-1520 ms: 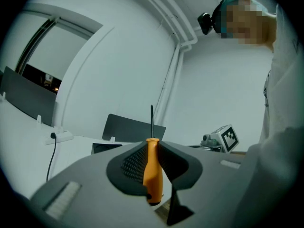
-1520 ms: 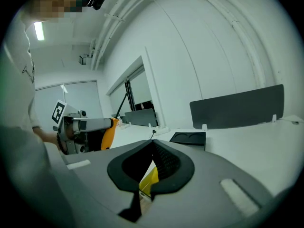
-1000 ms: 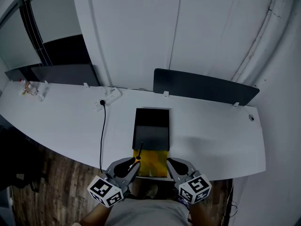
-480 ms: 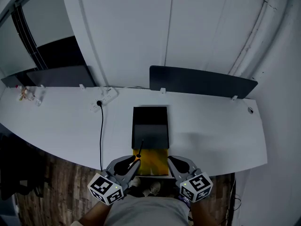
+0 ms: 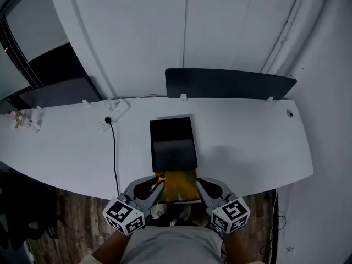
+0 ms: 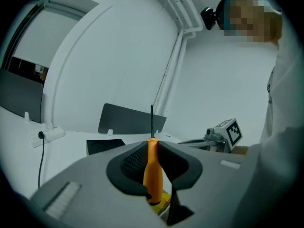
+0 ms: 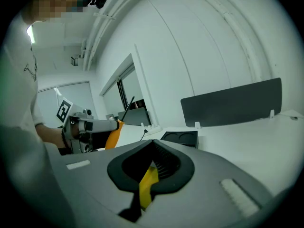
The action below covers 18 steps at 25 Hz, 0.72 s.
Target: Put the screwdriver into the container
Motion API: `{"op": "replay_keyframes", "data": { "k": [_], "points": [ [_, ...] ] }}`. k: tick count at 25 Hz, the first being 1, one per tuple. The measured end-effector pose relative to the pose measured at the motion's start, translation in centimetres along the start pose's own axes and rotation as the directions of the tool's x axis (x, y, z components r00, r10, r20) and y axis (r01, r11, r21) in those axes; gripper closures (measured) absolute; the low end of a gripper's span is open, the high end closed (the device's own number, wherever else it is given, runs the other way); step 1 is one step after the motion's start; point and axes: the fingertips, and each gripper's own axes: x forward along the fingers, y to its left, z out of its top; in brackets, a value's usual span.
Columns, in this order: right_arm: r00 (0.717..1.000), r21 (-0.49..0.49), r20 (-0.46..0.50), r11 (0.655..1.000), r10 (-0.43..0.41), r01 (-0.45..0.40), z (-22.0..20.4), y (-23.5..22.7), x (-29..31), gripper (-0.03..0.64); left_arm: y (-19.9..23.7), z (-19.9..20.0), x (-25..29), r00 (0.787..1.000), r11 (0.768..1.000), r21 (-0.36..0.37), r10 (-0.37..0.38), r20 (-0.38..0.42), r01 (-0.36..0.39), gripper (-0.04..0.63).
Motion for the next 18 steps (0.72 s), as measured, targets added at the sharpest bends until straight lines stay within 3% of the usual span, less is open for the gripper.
{"op": "replay_keyframes", "data": {
  "k": [18],
  "points": [
    [0.998,0.049,-0.048,0.998,-0.038,0.041,-2.0,-1.2,1.4,0.603,1.3,-3.4,2.5,0.992,0.998,-0.036,-0.050,-0.115,0.046,0.526]
  ]
}}
